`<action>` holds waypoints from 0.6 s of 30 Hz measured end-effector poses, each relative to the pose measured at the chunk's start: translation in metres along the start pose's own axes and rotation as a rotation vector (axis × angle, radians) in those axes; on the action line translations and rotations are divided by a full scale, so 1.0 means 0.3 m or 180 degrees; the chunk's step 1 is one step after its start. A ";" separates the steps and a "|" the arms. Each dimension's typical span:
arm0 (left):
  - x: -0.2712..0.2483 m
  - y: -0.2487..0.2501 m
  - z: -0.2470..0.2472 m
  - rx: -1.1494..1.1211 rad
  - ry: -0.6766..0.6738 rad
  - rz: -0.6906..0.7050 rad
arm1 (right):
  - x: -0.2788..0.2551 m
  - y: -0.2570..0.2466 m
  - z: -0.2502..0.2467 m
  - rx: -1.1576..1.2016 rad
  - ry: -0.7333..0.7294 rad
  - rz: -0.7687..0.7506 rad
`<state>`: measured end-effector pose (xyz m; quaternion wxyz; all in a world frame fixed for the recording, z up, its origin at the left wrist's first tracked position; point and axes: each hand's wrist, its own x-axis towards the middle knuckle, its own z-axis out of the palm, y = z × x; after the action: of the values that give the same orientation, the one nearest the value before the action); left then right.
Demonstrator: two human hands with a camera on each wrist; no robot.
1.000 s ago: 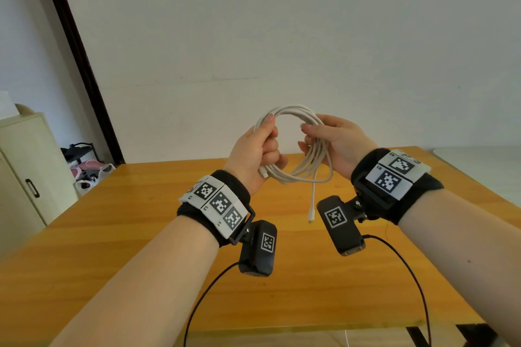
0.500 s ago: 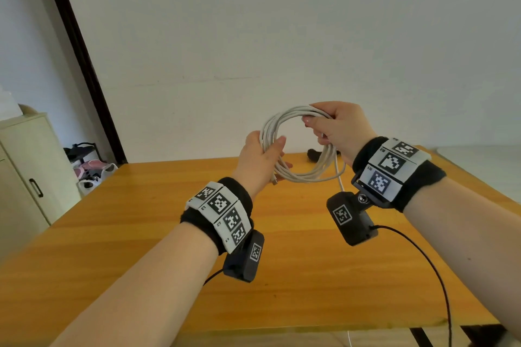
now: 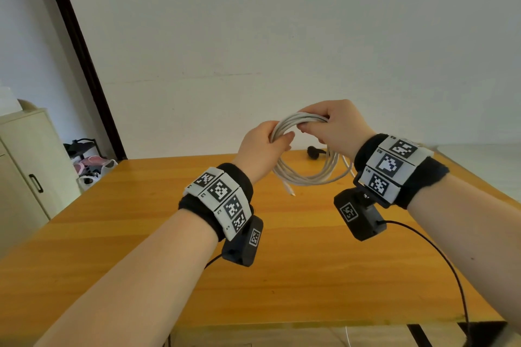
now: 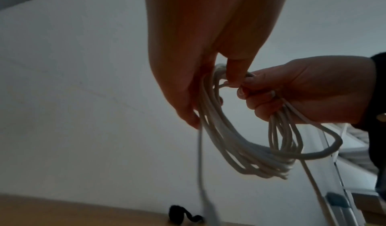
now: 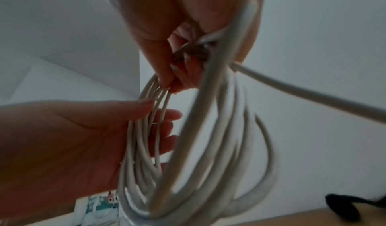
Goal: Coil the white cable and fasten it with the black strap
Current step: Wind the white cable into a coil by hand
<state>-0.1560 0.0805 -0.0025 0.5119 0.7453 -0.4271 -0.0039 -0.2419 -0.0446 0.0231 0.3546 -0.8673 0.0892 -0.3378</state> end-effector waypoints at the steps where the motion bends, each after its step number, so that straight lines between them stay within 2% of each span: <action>1: -0.002 0.002 0.003 -0.0255 -0.0021 -0.0088 | 0.000 -0.001 0.000 0.0078 0.0040 0.0014; 5: -0.004 -0.006 0.007 -0.0881 -0.0118 -0.0387 | -0.004 -0.002 -0.003 0.0257 0.0107 0.0040; 9: -0.010 0.009 -0.016 -0.2105 -0.0528 -0.1066 | -0.008 0.002 -0.014 0.0501 0.0018 0.0156; 11: -0.014 0.019 -0.028 -0.2349 -0.0744 -0.1278 | -0.009 0.002 -0.017 0.0567 -0.0043 0.0202; 14: -0.019 0.028 -0.032 -0.2439 -0.0828 -0.1365 | -0.006 0.011 -0.015 0.0628 -0.0091 0.0234; 18: -0.018 0.045 -0.014 -0.2530 -0.0532 -0.1148 | -0.008 0.025 -0.008 0.0931 0.0007 0.0322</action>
<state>-0.1661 0.0857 0.0073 0.7136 0.5503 -0.2955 -0.3172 -0.2447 -0.0506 0.0182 0.4936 -0.8004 0.0829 -0.3299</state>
